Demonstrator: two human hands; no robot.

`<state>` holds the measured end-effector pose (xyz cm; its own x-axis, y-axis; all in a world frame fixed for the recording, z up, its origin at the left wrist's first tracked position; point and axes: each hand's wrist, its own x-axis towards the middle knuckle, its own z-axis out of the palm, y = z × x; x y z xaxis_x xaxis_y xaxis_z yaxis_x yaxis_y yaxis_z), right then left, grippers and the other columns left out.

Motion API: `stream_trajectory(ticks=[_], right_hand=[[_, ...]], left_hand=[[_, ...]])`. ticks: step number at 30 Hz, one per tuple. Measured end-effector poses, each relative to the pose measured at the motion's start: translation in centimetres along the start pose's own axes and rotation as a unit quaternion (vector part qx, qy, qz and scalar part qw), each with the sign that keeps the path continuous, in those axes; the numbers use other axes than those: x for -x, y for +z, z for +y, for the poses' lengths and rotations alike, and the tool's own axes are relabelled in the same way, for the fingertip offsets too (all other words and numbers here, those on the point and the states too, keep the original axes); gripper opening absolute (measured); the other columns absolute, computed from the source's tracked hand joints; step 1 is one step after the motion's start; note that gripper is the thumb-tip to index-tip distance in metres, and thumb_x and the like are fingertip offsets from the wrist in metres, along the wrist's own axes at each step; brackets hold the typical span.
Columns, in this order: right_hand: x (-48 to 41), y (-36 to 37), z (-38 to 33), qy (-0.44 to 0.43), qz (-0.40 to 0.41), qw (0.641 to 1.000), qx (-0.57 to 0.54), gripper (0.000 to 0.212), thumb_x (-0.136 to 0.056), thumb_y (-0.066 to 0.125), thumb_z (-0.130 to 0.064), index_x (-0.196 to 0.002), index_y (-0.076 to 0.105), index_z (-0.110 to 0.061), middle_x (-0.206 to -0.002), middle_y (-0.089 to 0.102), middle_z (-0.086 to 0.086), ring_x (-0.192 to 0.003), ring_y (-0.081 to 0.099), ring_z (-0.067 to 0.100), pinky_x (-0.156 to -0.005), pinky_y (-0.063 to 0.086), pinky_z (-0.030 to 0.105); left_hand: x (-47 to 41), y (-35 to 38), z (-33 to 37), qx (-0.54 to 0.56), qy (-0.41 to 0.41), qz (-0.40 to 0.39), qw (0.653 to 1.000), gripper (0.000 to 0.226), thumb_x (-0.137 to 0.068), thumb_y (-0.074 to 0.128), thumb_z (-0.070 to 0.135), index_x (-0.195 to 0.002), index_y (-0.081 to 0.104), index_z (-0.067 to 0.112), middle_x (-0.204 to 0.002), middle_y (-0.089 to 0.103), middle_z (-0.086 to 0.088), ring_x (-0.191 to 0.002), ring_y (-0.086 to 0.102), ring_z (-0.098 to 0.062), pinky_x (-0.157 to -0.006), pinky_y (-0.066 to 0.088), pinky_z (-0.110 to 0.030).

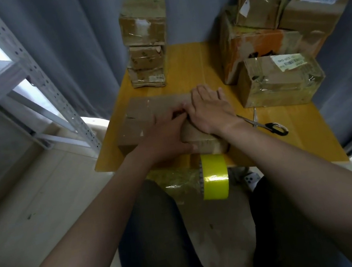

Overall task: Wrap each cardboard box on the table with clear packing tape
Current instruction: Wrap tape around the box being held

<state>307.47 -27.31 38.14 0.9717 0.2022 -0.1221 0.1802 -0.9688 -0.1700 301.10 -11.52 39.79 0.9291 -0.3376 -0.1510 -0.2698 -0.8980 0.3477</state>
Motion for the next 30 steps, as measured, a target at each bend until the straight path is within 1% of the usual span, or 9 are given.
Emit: stream_trajectory(ticks=[3,6,10,13,17,20,23,27,30], right_hand=[[0.0,0.1,0.0,0.0,0.005,1.0,-0.013,0.073,-0.108,0.009,-0.055,-0.165,0.012,-0.01,-0.174,0.006,0.007,-0.16,-0.002,0.023,-0.128,-0.005,0.05],[-0.2,0.2,0.0,-0.001,0.012,1.0,-0.013,0.073,-0.108,0.01,-0.055,-0.165,0.013,-0.01,-0.174,0.006,0.006,-0.16,-0.001,0.022,-0.128,-0.005,0.05],[-0.2,0.3,0.1,-0.007,0.023,1.0,-0.017,0.073,-0.107,0.011,-0.055,-0.165,0.014,-0.01,-0.174,0.009,0.007,-0.16,0.0,0.023,-0.128,-0.005,0.05],[-0.2,0.4,0.3,-0.011,0.025,0.999,-0.023,0.073,-0.107,0.012,-0.055,-0.165,0.014,-0.01,-0.174,0.009,0.006,-0.16,0.0,0.022,-0.128,-0.006,0.05],[-0.3,0.5,0.3,-0.014,0.035,0.999,-0.03,0.072,-0.107,0.014,-0.054,-0.164,0.017,-0.01,-0.173,0.012,0.006,-0.16,0.002,0.023,-0.128,-0.005,0.051],[-0.2,0.5,0.3,-0.016,0.044,0.998,-0.036,0.07,-0.107,0.016,-0.054,-0.163,0.019,-0.011,-0.173,0.014,0.006,-0.16,0.005,0.023,-0.128,-0.004,0.051],[0.0,0.1,0.5,-0.03,0.073,0.991,-0.104,0.061,-0.109,0.026,-0.049,-0.159,0.033,-0.015,-0.169,0.027,0.004,-0.159,0.013,0.023,-0.129,0.003,0.051],[2.9,-1.1,2.7,-0.031,0.238,0.906,-0.348,0.03,-0.105,0.052,-0.031,-0.131,0.063,-0.024,-0.137,0.059,-0.004,-0.139,0.04,0.018,-0.118,0.035,0.044],[6.3,-0.6,6.8,0.083,0.25,0.94,-0.218,0.023,-0.098,0.061,-0.039,-0.116,0.067,-0.024,-0.129,0.058,0.002,-0.13,0.04,0.03,-0.108,0.038,0.042]], left_hand=[[2.5,-0.9,2.1,0.114,-0.049,0.047,0.991,0.03,-0.099,0.059,0.037,-0.125,0.065,0.023,-0.129,0.06,-0.002,-0.117,0.056,-0.022,-0.1,0.044,-0.039],[5.0,0.5,4.1,0.247,-0.154,0.013,0.957,0.033,-0.099,0.057,0.048,-0.104,0.06,0.016,-0.095,0.07,-0.003,-0.087,0.068,-0.021,-0.084,0.055,-0.04],[5.6,3.9,7.0,0.506,-0.233,-0.082,0.827,0.037,-0.099,0.062,0.045,-0.117,0.049,0.015,-0.111,0.066,-0.011,-0.075,0.07,-0.016,-0.066,0.06,-0.034],[5.7,4.1,8.4,0.655,-0.238,-0.096,0.711,0.037,-0.105,0.056,0.031,-0.129,0.044,0.005,-0.092,0.069,-0.026,-0.054,0.07,-0.026,-0.047,0.057,-0.031],[5.9,3.9,8.3,0.61,-0.24,-0.137,0.742,0.015,-0.108,0.049,0.034,-0.111,0.05,0.019,-0.074,0.075,-0.015,-0.053,0.071,-0.024,-0.048,0.056,-0.025],[6.0,5.0,8.0,0.584,-0.268,-0.161,0.749,0.016,-0.107,0.05,0.038,-0.113,0.05,0.023,-0.078,0.077,-0.012,-0.06,0.073,-0.026,-0.06,0.055,-0.028],[5.7,5.7,7.8,0.594,-0.277,-0.136,0.743,0.015,-0.105,0.055,0.037,-0.111,0.053,0.024,-0.082,0.078,-0.011,-0.06,0.073,-0.027,-0.054,0.056,-0.028],[5.7,6.2,8.0,0.623,-0.269,-0.085,0.729,0.013,-0.104,0.058,0.033,-0.111,0.057,0.022,-0.087,0.079,-0.011,-0.063,0.073,-0.027,-0.064,0.057,-0.032],[5.7,6.5,7.6,0.632,-0.261,-0.067,0.727,0.017,-0.102,0.059,0.031,-0.114,0.058,0.02,-0.092,0.079,-0.013,-0.07,0.074,-0.028,-0.071,0.058,-0.036]])
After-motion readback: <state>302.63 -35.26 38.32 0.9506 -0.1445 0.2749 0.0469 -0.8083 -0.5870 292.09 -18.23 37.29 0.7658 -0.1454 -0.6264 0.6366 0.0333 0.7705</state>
